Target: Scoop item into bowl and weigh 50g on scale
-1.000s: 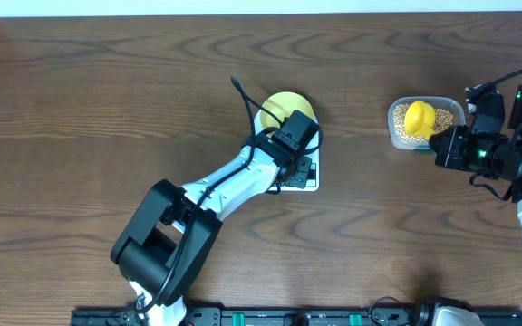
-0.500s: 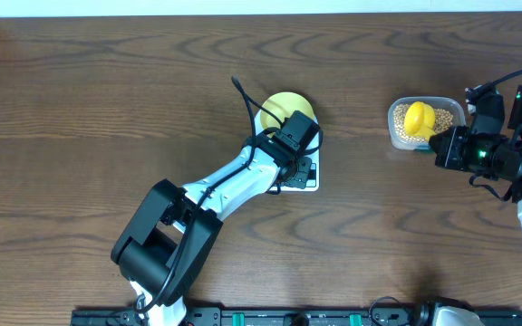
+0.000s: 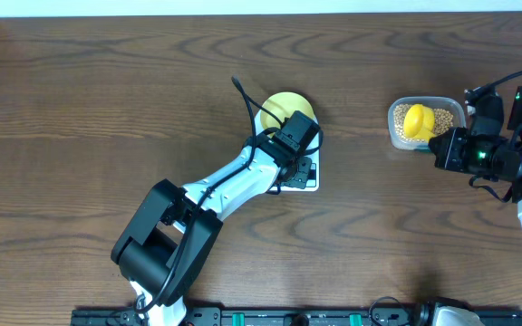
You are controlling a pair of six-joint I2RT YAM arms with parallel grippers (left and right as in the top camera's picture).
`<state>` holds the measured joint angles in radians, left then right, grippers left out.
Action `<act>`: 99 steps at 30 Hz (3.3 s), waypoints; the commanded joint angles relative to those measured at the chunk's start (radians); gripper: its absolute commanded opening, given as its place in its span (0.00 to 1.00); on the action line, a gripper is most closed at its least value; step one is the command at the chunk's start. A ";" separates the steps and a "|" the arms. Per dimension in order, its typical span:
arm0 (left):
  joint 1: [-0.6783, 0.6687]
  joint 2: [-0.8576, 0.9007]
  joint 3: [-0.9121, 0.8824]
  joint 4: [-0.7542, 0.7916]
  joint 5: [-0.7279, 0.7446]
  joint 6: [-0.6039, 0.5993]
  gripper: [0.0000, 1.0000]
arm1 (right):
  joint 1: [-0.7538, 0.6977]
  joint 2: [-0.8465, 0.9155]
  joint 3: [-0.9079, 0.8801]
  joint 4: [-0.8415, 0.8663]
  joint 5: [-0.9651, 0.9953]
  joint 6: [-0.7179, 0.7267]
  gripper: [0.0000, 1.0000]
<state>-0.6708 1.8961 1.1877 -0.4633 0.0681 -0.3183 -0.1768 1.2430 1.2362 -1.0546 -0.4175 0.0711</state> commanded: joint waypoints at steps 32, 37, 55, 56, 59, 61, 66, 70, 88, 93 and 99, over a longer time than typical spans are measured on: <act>0.002 -0.460 -0.108 -0.071 0.021 -0.013 0.16 | 0.008 -0.013 0.021 -0.012 -0.009 -0.005 0.01; 0.002 -0.568 -0.108 -0.172 0.021 -0.013 0.46 | 0.008 -0.013 0.021 -0.013 -0.020 -0.006 0.01; 0.365 -0.804 -0.108 -0.413 0.021 -0.110 0.93 | 0.008 -0.013 0.021 -0.030 -0.031 -0.025 0.01; 0.394 -0.808 -0.108 -0.425 0.020 -0.110 0.93 | 0.008 -0.013 0.021 -0.029 -0.030 -0.026 0.01; 0.478 -0.806 -0.109 -0.449 0.017 -0.109 0.93 | 0.008 -0.013 0.021 -0.023 -0.030 -0.028 0.01; 0.515 -0.804 -0.109 -0.449 0.017 -0.109 0.93 | 0.008 -0.013 0.021 -0.018 -0.030 -0.029 0.01; 0.566 -0.790 -0.109 -0.449 -0.045 -0.102 0.95 | 0.008 -0.013 0.021 0.021 -0.029 -0.059 0.01; 0.566 -0.772 -0.109 -0.449 -0.092 -0.102 0.95 | 0.008 -0.013 0.021 0.090 -0.017 -0.074 0.01; 0.566 -0.759 -0.109 -0.449 -0.092 -0.102 0.95 | 0.008 -0.013 0.021 0.053 -0.002 -0.133 0.01; 0.566 -0.759 -0.109 -0.449 -0.092 -0.102 0.96 | 0.005 -0.013 0.021 0.104 0.002 -0.133 0.01; 0.566 -0.759 -0.109 -0.449 -0.092 -0.102 0.96 | 0.005 -0.013 0.021 0.186 0.117 -0.140 0.01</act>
<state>-0.1112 1.1339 1.0683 -0.9096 -0.0063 -0.4194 -0.1768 1.2430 1.2362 -0.8825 -0.3668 -0.0521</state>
